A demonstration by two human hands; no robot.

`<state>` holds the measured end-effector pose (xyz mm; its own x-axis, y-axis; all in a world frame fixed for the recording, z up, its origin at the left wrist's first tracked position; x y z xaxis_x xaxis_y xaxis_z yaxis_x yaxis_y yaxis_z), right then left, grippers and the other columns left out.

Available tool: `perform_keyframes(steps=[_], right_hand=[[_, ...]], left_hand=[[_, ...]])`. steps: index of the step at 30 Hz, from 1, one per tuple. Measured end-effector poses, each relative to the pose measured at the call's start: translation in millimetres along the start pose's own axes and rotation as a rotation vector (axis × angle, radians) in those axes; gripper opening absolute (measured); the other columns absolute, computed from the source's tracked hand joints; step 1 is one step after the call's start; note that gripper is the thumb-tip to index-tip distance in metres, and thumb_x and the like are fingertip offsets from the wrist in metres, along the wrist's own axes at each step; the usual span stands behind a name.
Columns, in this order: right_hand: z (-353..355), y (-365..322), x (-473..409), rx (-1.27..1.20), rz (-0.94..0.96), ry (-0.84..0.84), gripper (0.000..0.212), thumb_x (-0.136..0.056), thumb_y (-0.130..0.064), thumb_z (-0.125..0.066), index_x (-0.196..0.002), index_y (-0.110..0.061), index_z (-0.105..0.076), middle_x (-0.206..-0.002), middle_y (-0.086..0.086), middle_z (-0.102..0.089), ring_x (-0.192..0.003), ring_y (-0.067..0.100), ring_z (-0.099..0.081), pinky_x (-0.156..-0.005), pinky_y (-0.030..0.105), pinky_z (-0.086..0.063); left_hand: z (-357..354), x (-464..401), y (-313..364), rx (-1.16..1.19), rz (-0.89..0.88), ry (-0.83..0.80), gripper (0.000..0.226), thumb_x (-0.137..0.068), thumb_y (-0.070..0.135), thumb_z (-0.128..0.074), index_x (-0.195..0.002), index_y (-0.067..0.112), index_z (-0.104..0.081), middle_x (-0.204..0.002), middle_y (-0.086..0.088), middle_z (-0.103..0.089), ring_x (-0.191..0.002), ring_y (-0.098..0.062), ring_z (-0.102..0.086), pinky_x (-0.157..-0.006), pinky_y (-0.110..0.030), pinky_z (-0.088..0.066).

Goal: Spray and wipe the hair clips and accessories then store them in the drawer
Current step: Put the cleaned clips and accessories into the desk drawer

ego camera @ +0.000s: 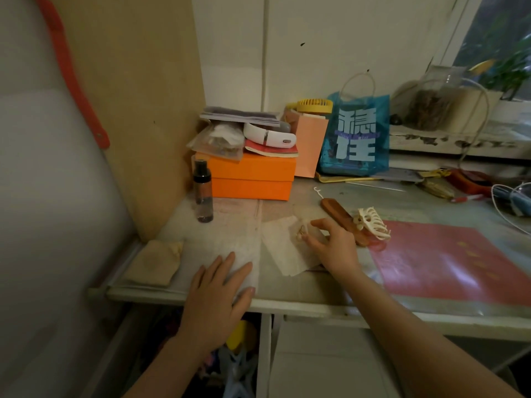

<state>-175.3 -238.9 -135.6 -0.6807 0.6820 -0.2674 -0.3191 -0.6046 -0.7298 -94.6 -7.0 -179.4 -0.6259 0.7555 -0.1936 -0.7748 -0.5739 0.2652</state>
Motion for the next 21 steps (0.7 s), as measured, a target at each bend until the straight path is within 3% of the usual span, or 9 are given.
perform_keyframes(steps=[1, 3, 5, 8, 11, 14, 17, 21], right_hand=[[1.3, -2.8, 8.1, -0.022, 0.005, -0.026, 0.040, -0.082, -0.031, -0.069, -0.118, -0.017, -0.059, -0.118, 0.001, -0.062, -0.105, 0.018, -0.058, -0.088, 0.042, -0.051], [2.7, -10.2, 27.0, -0.058, 0.021, -0.062, 0.044, -0.083, -0.032, -0.068, -0.123, -0.018, -0.057, -0.121, -0.002, -0.060, -0.107, 0.016, -0.057, -0.091, 0.041, -0.051], [2.6, -20.0, 48.5, -0.092, 0.046, -0.077, 0.044, -0.083, -0.031, -0.067, -0.124, -0.020, -0.056, -0.121, -0.005, -0.059, -0.106, 0.013, -0.057, -0.090, 0.034, -0.050], [0.4, -40.5, 82.3, -0.166, 0.109, -0.074, 0.042, -0.082, -0.029, -0.069, -0.121, -0.023, -0.058, -0.114, -0.011, -0.058, -0.103, 0.010, -0.058, -0.086, 0.028, -0.052], [-8.6, -57.5, 112.0, -0.196, 0.193, -0.123, 0.038, -0.082, -0.029, -0.069, -0.118, -0.024, -0.059, -0.109, -0.015, -0.060, -0.100, 0.001, -0.058, -0.084, 0.020, -0.050], [-21.6, -67.6, 138.6, -0.197, 0.247, -0.164, 0.034, -0.081, -0.026, -0.070, -0.114, -0.028, -0.059, -0.102, -0.026, -0.057, -0.096, -0.010, -0.056, -0.078, 0.007, -0.045], [-35.5, -76.0, 160.2, -0.209, 0.306, -0.217, 0.031, -0.080, -0.028, -0.072, -0.109, -0.031, -0.060, -0.102, -0.022, -0.062, -0.096, -0.005, -0.058, -0.076, 0.010, -0.046], [-62.0, -79.5, 181.8, -0.141, 0.371, -0.359, 0.032, -0.079, -0.026, -0.072, -0.110, -0.019, -0.064, -0.104, -0.011, -0.064, -0.097, 0.001, -0.059, -0.081, 0.014, -0.047]], left_hand=[[1.5, 0.8, -0.6, 0.052, -0.004, -0.014, 0.072, -0.080, 0.063, -0.008, -0.143, 0.037, -0.032, -0.156, 0.004, -0.018, -0.144, -0.019, -0.016, -0.113, -0.032, -0.003], [9.8, 6.0, -3.9, 0.096, -0.014, 0.006, 0.077, -0.077, 0.064, -0.007, -0.142, 0.033, -0.033, -0.155, 0.004, -0.021, -0.144, -0.017, -0.016, -0.113, -0.029, -0.002], [22.1, 19.2, -9.3, 0.106, -0.017, 0.057, 0.070, -0.080, 0.059, -0.017, -0.135, 0.028, -0.047, -0.147, 0.001, -0.039, -0.137, -0.021, -0.032, -0.113, -0.032, -0.018], [37.3, 51.6, -23.9, 0.146, 0.003, 0.201, 0.050, -0.083, 0.046, -0.035, -0.114, 0.020, -0.064, -0.124, -0.002, -0.059, -0.115, -0.023, -0.055, -0.097, -0.036, -0.041], [44.0, 89.7, -41.0, 0.115, 0.096, 0.214, 0.048, -0.084, 0.045, -0.037, -0.113, 0.018, -0.065, -0.120, -0.002, -0.061, -0.109, -0.022, -0.057, -0.093, -0.037, -0.047], [42.2, 121.4, -59.0, 0.066, 0.240, 0.175, 0.060, -0.081, 0.052, -0.032, -0.121, 0.018, -0.062, -0.126, -0.006, -0.058, -0.113, -0.028, -0.054, -0.095, -0.044, -0.046], [40.9, 140.0, -69.0, 0.079, 0.321, 0.141, 0.071, -0.078, 0.062, -0.022, -0.130, 0.025, -0.054, -0.136, -0.003, -0.051, -0.123, -0.024, -0.046, -0.099, -0.039, -0.041], [33.4, 154.4, -72.5, 0.069, 0.362, 0.141, 0.066, -0.081, 0.058, -0.025, -0.127, 0.022, -0.057, -0.128, -0.005, -0.057, -0.115, -0.026, -0.053, -0.092, -0.039, -0.046]])
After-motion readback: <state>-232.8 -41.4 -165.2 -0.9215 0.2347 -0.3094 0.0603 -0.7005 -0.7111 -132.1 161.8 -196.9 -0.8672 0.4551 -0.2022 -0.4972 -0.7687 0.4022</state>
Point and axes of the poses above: each hand's wrist, its own x-axis away from the middle knuckle, its own z-axis out of the back of the hand, y = z × x, the point moved 3 cm from there along -x, towards the middle knuckle
